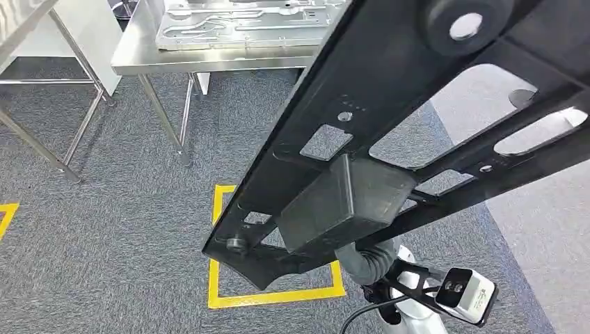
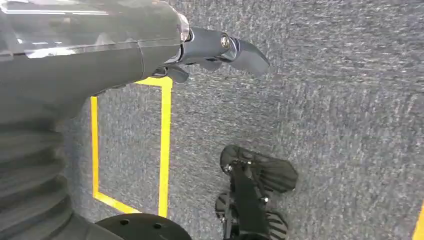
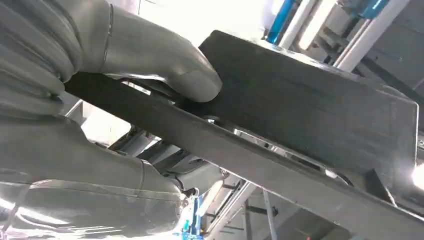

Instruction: Take the parts from the cabinet and place them on the table.

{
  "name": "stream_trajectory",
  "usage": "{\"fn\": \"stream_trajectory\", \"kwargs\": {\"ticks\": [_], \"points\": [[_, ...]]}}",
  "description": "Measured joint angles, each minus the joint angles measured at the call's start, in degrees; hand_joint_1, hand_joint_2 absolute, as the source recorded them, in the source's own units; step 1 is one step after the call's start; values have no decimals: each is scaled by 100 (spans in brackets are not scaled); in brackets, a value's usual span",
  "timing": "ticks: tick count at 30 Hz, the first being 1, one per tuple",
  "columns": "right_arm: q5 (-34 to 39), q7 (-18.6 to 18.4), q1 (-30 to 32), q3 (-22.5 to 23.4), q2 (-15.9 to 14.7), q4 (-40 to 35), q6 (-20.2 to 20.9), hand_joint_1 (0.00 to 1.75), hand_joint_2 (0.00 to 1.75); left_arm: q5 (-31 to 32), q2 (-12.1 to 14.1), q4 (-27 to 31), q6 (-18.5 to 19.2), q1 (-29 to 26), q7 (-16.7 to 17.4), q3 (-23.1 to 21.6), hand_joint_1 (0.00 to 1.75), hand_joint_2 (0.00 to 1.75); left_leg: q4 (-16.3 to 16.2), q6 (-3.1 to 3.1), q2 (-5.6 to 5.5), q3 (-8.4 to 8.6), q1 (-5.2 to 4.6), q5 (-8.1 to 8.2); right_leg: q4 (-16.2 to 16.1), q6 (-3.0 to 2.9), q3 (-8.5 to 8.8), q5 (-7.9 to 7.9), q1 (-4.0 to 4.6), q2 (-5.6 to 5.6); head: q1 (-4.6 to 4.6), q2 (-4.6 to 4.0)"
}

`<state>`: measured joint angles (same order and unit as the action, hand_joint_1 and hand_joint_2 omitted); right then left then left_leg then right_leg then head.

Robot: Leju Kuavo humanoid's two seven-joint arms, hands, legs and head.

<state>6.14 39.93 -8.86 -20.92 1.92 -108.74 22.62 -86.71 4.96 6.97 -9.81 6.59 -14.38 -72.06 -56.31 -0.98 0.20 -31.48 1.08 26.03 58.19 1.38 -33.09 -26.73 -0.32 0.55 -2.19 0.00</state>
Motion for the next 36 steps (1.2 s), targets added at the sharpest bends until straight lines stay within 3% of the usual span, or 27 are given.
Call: {"fn": "stream_trajectory", "kwargs": {"ticks": [1,3,4,5,6,8,9,10,13,15,16,18,19,20,21,23,24,25,28,29,30,31,33,34,35,36], "points": [[0,0,-3,12,0,-2,0,161,175,0,2,0,2,6,-2,0,0,175,0,-13,0,0,-1,2,310,26,-146,-213,-6,-12,2,0],[-2,0,12,27,0,0,0,161,175,0,2,0,2,5,-2,0,0,175,-2,-24,15,-10,-5,4,1222,56,-599,-616,-29,-19,0,0],[-2,0,19,42,0,2,0,161,175,0,2,0,9,1,-2,0,0,175,-8,-28,20,-18,-5,6,1543,62,-765,-694,-36,-20,0,0],[-4,0,27,53,0,8,2,161,175,0,2,0,17,-1,-2,0,0,175,-11,-27,22,-19,-5,7,1594,61,-797,-637,-45,-22,0,0],[-9,0,32,60,0,11,2,161,175,0,2,0,26,-2,-2,0,0,175,-18,-24,20,-17,-5,9,1359,53,-691,-450,-47,-26,0,0],[-28,0,32,64,0,8,7,161,175,0,-2,0,35,1,-7,0,0,175,-32,4,17,1,-3,28,462,11,-241,16,-47,-41,0,0],[-39,0,31,66,2,6,7,161,175,0,-2,0,37,2,-13,0,0,175,-37,28,15,5,-19,41,59,-31,-30,130,-31,-69,0,0],[-61,0,29,68,11,-5,7,161,175,0,-2,0,39,4,-13,0,0,175,-84,69,5,-15,-56,66,-85,-50,9,72,-13,-61,0,0],[-72,0,53,75,30,-5,7,161,175,2,-2,0,39,8,-18,-2,0,175,-42,176,33,0,-47,61,-62,-144,-17,76,7,-41,0,0],[-92,0,57,77,48,-22,7,161,175,2,0,0,59,12,-22,-2,0,175,-203,230,24,-42,-25,203,-149,-219,43,112,-36,-49,0,0],[-94,0,56,77,63,-29,7,161,175,2,-7,0,63,15,-22,-2,0,175,-569,246,22,-203,-25,433,-148,-252,41,110,-36,-51,0,0],[-105,0,88,79,63,-33,7,161,175,2,2,0,63,4,-20,-2,0,175,-1560,281,20,-679,-22,880,-141,-268,33,103,-13,-50,0,0],[-105,-2,104,79,66,-33,4,161,175,2,2,0,63,-5,-20,-2,0,175,-1891,289,20,-849,-21,946,-136,-274,31,99,-2,-48,0,0],[-105,-2,114,81,63,-33,4,161,175,2,2,0,63,-10,-20,-2,0,175,-1917,286,20,-878,-22,871,-127,-279,34,95,3,-44,0,0],[-107,-2,116,82,66,-33,4,161,175,2,2,0,63,-10,-20,-2,0,175,-1679,270,20,-782,-22,679,-119,-277,38,87,9,-37,0,0],[-107,-2,116,82,68,-35,7,161,175,2,4,0,66,-5,-20,-2,0,175,-637,218,18,-288,-24,126,-106,-258,75,65,18,-21,0,0],[-107,-2,116,84,79,-37,7,161,175,2,9,0,66,-4,-20,-2,0,175,-184,169,10,-83,-33,11,-105,-240,84,52,19,-20,0,0],[-109,0,114,86,81,-37,7,161,175,2,13,0,66,6,-18,-2,0,175,-66,139,4,-30,-70,66,-77,-209,64,41,63,-12,0,0],[-120,-2,119,86,83,-40,7,161,175,4,13,0,63,-6,-16,-2,0,175,-90,68,0,-54,-94,46,-108,-124,55,67,32,-14,0,0],[-127,-2,119,86,83,-51,7,161,175,4,9,0,63,-2,-16,-2,0,175,-27,20,3,-30,-37,8,-99,-82,59,49,63,-14,0,0],[-129,-2,123,90,83,-55,4,161,175,4,4,0,63,8,-16,-4,0,175,-3,-5,7,-14,-31,-10,4,-56,28,-38,38,-18,2,0],[-131,-2,115,95,83,-64,2,161,175,7,4,0,63,13,-18,-4,0,175,-1,-30,11,-19,-27,-12,270,-33,-98,-220,32,-25,0,0],[-142,0,142,108,83,-68,2,161,175,7,11,0,66,13,-16,-11,0,175,-5,-43,14,-28,-35,-11,1260,21,-572,-683,-12,-25,0,0],[-144,0,162,119,83,-68,2,161,175,7,11,0,63,10,-16,-13,0,175,-12,-46,18,-34,-36,-9,1636,40,-762,-794,-17,-25,0,0],[-146,0,178,127,83,-68,2,161,175,7,11,0,63,9,-16,-15,0,175,-17,-47,18,-35,-35,-6,1749,48,-831,-762,-27,-26,0,0],[-151,0,187,130,83,-68,2,161,175,7,11,0,63,10,-16,-20,0,175,-23,-42,16,-32,-35,-1,1607,53,-769,-619,-43,-26,0,0]]}}
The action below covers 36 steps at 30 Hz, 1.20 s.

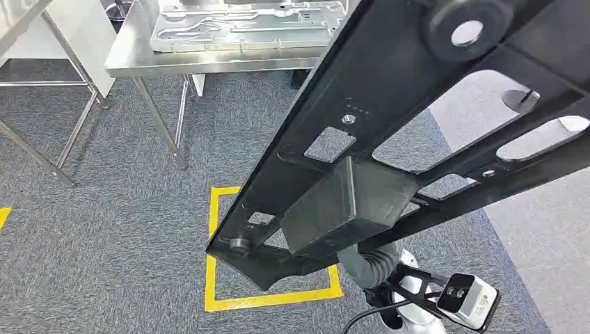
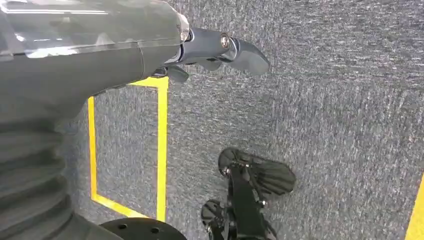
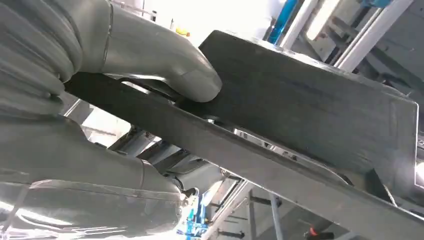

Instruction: Take the parts from the cabinet and place them on the table.

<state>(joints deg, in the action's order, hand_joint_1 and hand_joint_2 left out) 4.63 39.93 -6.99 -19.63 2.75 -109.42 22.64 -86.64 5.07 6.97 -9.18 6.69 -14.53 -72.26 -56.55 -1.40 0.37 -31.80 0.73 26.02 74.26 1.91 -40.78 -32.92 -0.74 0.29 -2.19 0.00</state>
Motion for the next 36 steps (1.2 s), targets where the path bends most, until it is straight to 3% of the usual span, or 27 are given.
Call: {"fn": "stream_trajectory", "kwargs": {"ticks": [1,3,4,7,9,11,13,14,15,16,18,19,20,23,24,25,26,28,29,30,31,33,34,36], "points": [[-9,0,-1,0,0,0,2,161,175,0,0,0,0,2,0,-7,0,175,-10,9,-4,5,0,8,-388,-6,183,241,-9,-4,0,0],[-20,0,-2,0,0,-7,4,161,175,0,0,0,13,3,0,-18,0,175,-26,51,-13,29,0,35,-1467,-49,721,721,-10,-38,0,0],[-22,0,-5,0,0,-11,4,161,175,0,0,0,13,6,0,-20,0,175,-48,83,-14,18,-38,54,-1664,-78,802,647,17,-49,0,0],[-26,0,7,2,11,-20,7,161,175,-2,7,0,24,8,0,-26,0,175,-33,187,-1,12,-24,53,-1652,-179,762,667,52,-21,0,0],[-28,-2,11,2,22,-35,9,161,175,-4,11,0,28,20,-2,-26,0,175,-88,258,-4,8,5,113,-1732,-270,808,706,12,-27,0,0],[-35,0,8,0,50,-44,11,161,175,-4,9,0,28,28,-2,-28,0,175,-711,296,-7,-270,6,488,-1742,-321,824,695,21,-33,0,0],[-37,0,27,0,59,-46,13,161,175,-4,24,0,28,15,-2,-28,0,175,-1679,329,-7,-752,5,874,-1736,-340,822,682,40,-30,0,0],[-35,-2,41,0,59,-46,13,161,175,-4,26,0,28,6,-2,-28,0,175,-1945,332,-7,-907,5,899,-1732,-346,826,676,47,-27,0,0],[-35,-2,56,0,59,-46,13,161,175,-4,26,0,28,-1,-2,-31,0,175,-1882,324,-7,-908,5,776,-1730,-349,843,663,53,-23,0,0],[-35,-2,66,0,59,-46,13,161,175,-7,26,0,28,-3,-2,-30,0,175,-1530,306,-7,-758,5,530,-1730,-340,869,648,57,-16,0,0],[-37,0,67,-4,61,-48,13,161,175,-7,26,0,28,0,-2,-29,0,175,-463,250,-8,-254,1,-23,-1726,-319,939,607,62,-9,0,0],[-37,0,68,-4,63,-48,13,161,175,-7,35,0,28,-1,-2,-31,0,175,-133,199,-14,-91,-17,-33,-1724,-297,953,587,73,-9,2,0],[-37,0,68,-4,66,-48,13,161,175,-7,42,0,28,9,-2,-31,0,175,-58,173,-15,-64,-45,-1,-1704,-265,935,574,97,3,0,0],[-37,-2,76,-4,77,-48,13,161,175,-7,46,0,28,-7,0,-31,0,175,-69,101,-19,-77,-65,7,-1732,-175,943,569,77,-1,0,0],[-39,-2,82,-7,76,-63,13,161,175,-7,39,0,28,-4,0,-31,0,175,-7,59,-18,-33,3,-22,-1694,-130,948,529,90,-3,0,0],[-39,-4,78,-7,77,-70,13,161,175,-7,39,0,28,2,-2,-31,0,175,6,34,-19,-7,-1,-15,-1546,-102,897,448,79,-8,2,0],[-39,-4,75,-7,76,-77,13,161,175,-7,39,0,28,5,-2,-31,0,175,5,-1,-14,-1,-1,-1,-1178,-87,710,250,66,-6,2,0],[-39,-4,101,-7,76,-77,13,161,175,-7,39,0,28,9,-2,-31,0,175,0,-22,-13,5,-10,22,-187,-53,154,-145,35,-8,0,0],[-39,-4,110,-4,77,-77,13,161,175,-7,39,0,28,3,-2,-31,0,175,-4,-18,-14,10,-10,34,122,-43,-48,-192,29,-8,0,0],[-39,-4,115,-7,77,-77,13,161,175,-7,39,0,28,-2,-2,-31,0,175,-5,-13,-16,27,-10,51,151,-40,-119,-100,22,-10,0,0],[-39,-4,115,-7,77,-77,13,161,175,-7,39,0,28,-7,-2,-31,0,175,-7,-1,-24,59,-10,73,-103,-42,-38,131,11,-12,0,0],[-39,-4,114,-4,76,-79,13,161,175,-7,37,0,28,-3,0,-31,0,175,-14,35,-39,156,-10,144,-1207,-77,448,782,2,-28,0,0],[-39,-4,113,-7,77,-77,13,161,175,-7,37,0,28,-3,-2,-31,0,175,-14,66,-41,171,-10,176,-1573,-101,602,849,6,-42,2,0],[-39,-2,112,-7,77,-81,13,161,175,-7,39,0,28,7,-2,-31,0,175,-27,127,-42,155,-42,204,-1626,-136,622,790,40,-29,0,0]]}}
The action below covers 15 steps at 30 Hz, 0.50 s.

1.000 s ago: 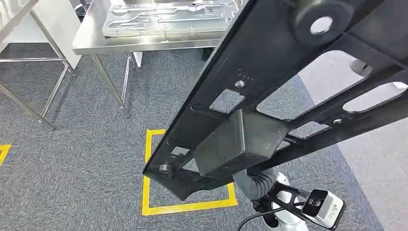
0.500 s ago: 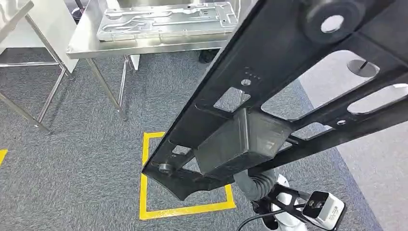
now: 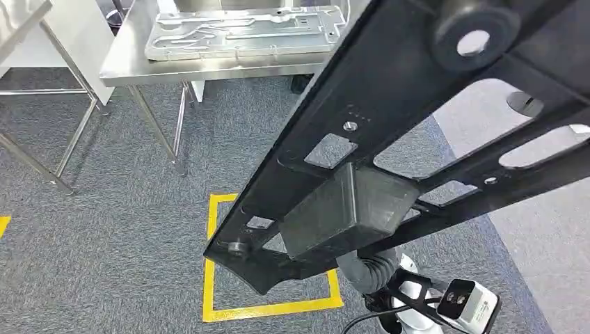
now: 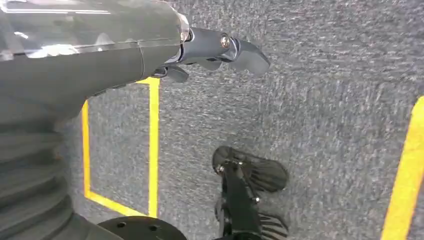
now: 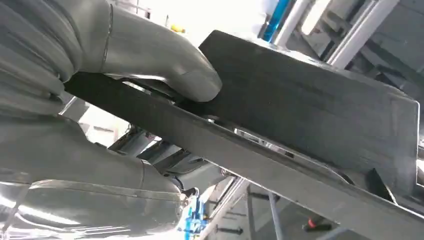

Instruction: Take the parts from the cabinet and place them on the table.

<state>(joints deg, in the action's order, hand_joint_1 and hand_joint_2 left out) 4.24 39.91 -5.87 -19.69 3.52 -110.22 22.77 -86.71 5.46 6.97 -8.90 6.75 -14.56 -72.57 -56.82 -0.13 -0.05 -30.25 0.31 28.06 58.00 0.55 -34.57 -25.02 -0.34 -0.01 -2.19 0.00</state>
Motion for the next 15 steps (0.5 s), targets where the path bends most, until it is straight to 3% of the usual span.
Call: {"fn": "stream_trajectory", "kwargs": {"ticks": [2,4,5,7,8,9,10,11,13,14,15], "points": [[2,-4,2,4,0,0,-2,161,175,0,0,0,0,-2,4,0,0,175,32,73,15,37,16,25,-5,-73,0,-37,23,21,0,0],[-2,-7,1,2,4,-15,0,161,175,0,-6,0,2,16,-2,0,0,175,-74,132,13,63,31,120,-105,-148,118,-37,-21,13,2,0],[2,-2,-9,0,20,-15,0,161,175,0,-11,0,0,24,-2,0,0,175,-377,151,14,-79,36,283,-114,-181,156,-57,-24,-1,-2,0],[2,-4,2,-2,28,-13,0,161,175,0,2,0,0,18,-2,0,0,175,-1380,193,14,-632,40,681,-110,-211,189,-99,-8,2,0,0],[2,-4,4,-2,28,-13,0,161,175,0,2,0,0,1,0,0,0,175,-1778,200,14,-891,40,770,-107,-215,202,-119,0,9,-2,0],[2,-4,7,-2,28,-13,0,161,175,0,2,0,0,-13,0,0,0,175,-1892,196,14,-1019,40,697,-106,-214,228,-141,7,23,-2,0],[0,-4,10,-2,28,-13,0,161,175,0,2,0,0,-20,0,0,0,175,-1714,183,14,-989,40,488,-105,-210,269,-170,13,32,-2,0],[0,-4,10,-2,28,-13,0,161,175,0,2,0,0,-19,0,0,0,175,-1311,163,14,-843,39,193,-104,-204,320,-202,17,36,-2,0],[2,-4,8,-2,31,-13,0,161,175,0,7,0,0,-18,-2,0,0,175,-226,84,13,-413,27,-409,-105,-177,431,-284,25,36,0,0],[2,-4,5,-2,31,-15,0,161,175,0,15,0,0,-16,0,0,0,175,-136,41,10,-344,-25,-298,-93,-139,432,-311,64,38,0,0],[0,-4,5,-2,31,-13,0,161,175,0,13,0,0,-4,2,0,0,175,-88,11,13,-319,-22,-283,-84,-109,411,-315,51,46,0,0]]}}
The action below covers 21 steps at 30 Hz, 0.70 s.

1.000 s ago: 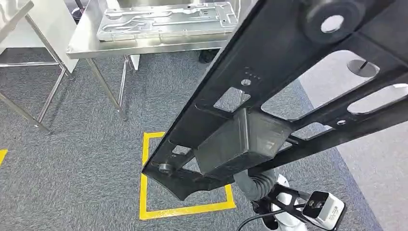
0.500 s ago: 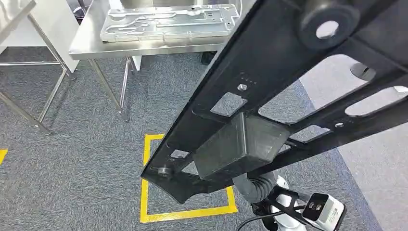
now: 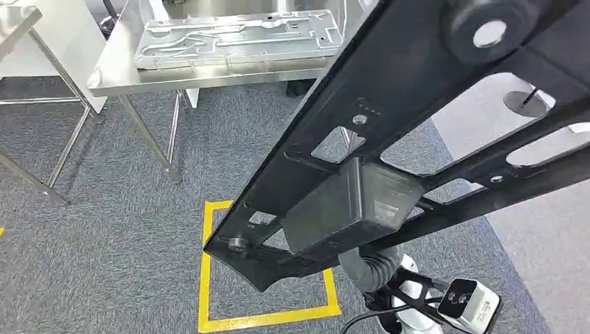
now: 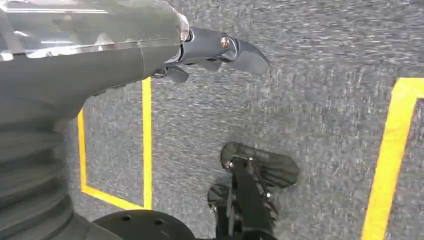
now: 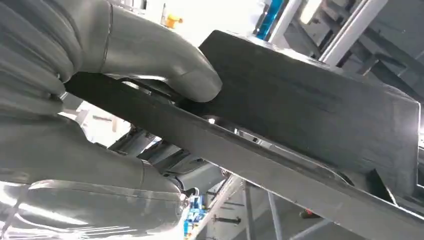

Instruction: Take the parts from the cabinet and place them on the table.

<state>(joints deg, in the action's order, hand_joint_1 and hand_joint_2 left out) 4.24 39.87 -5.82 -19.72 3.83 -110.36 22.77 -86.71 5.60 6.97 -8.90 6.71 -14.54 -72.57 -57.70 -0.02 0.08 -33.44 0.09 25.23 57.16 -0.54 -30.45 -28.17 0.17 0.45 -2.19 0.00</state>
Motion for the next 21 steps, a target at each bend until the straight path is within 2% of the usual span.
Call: {"fn": "stream_trajectory", "kwargs": {"ticks": [2,3,4,5,7,8,9,10,11,12,13,14,17,18,19,20,21], "points": [[0,0,0,0,0,-2,0,161,175,0,2,0,0,-9,0,0,0,175,2,-41,-13,-19,-11,24,-30,50,10,-13,-13,-6,0,0],[0,-2,-6,0,2,-6,0,161,175,0,0,0,0,-7,2,0,0,175,51,-77,-24,16,32,18,-40,97,42,-38,19,-9,-2,0],[-2,-2,0,0,0,-17,0,161,175,0,-7,0,0,-7,-2,0,0,175,100,-103,-20,81,58,11,29,132,59,-88,-5,-8,0,0],[-2,0,-18,0,2,-22,0,161,175,0,-7,0,0,-3,-4,0,0,175,115,-135,-14,117,60,31,298,158,-71,-222,-1,-16,0,0],[-2,0,-3,0,0,-17,0,161,175,0,-7,0,0,3,-4,0,0,175,113,-169,-12,137,53,62,1249,194,-620,-614,-38,-16,0,0],[-2,0,9,0,0,-17,0,161,175,0,-7,0,0,-1,-4,0,0,175,111,-172,-11,145,51,79,1675,206,-896,-736,-48,-17,0,0],[-2,0,15,0,0,-17,0,161,175,0,-7,0,0,-6,-4,0,0,175,107,-167,-13,161,51,100,1911,216,-1093,-720,-54,-17,0,0],[-2,0,18,0,0,-17,0,161,175,0,-7,0,0,-10,-4,0,0,175,107,-164,-17,195,52,125,1798,218,-1108,-528,-61,-18,0,0],[-2,0,16,0,0,-17,0,161,175,0,-7,0,0,-13,-4,0,0,175,106,-151,-25,238,52,154,1444,209,-983,-238,-67,-21,0,0],[-2,0,15,0,0,-17,0,161,175,0,-9,0,0,-12,-4,0,0,175,104,-137,-33,295,52,190,890,190,-752,110,-72,-25,0,0],[-2,0,15,0,0,-17,0,161,175,0,-13,0,0,-9,-4,0,0,175,103,-118,-35,348,51,230,360,165,-527,388,-71,-38,0,0],[-13,0,15,0,0,-17,0,161,175,0,-13,0,2,-5,-4,-2,0,175,99,-83,-37,357,28,265,132,144,-406,347,-49,-49,0,0],[-148,0,77,-9,33,-61,-11,161,175,2,7,0,65,-1,9,-11,0,175,120,17,-31,367,19,323,71,54,-405,289,-19,-25,0,0],[-183,0,93,-11,52,-83,-15,161,175,2,20,0,81,7,13,-18,0,175,136,56,-26,397,20,338,42,17,-384,285,-26,-16,0,0],[-201,-2,93,-20,74,-107,-11,161,175,2,26,0,103,12,18,-24,0,175,93,89,-25,408,31,374,-13,-19,-330,299,-67,-21,0,0],[-208,-2,84,-35,92,-127,-4,161,175,2,26,0,116,23,18,-28,0,175,-89,113,-25,354,40,469,-31,-52,-288,277,-66,-27,0,0],[-208,-2,80,-52,116,-142,-4,161,175,2,42,0,116,27,18,-35,0,175,-491,137,-25,159,46,672,-30,-82,-261,257,-66,-37,0,0]]}}
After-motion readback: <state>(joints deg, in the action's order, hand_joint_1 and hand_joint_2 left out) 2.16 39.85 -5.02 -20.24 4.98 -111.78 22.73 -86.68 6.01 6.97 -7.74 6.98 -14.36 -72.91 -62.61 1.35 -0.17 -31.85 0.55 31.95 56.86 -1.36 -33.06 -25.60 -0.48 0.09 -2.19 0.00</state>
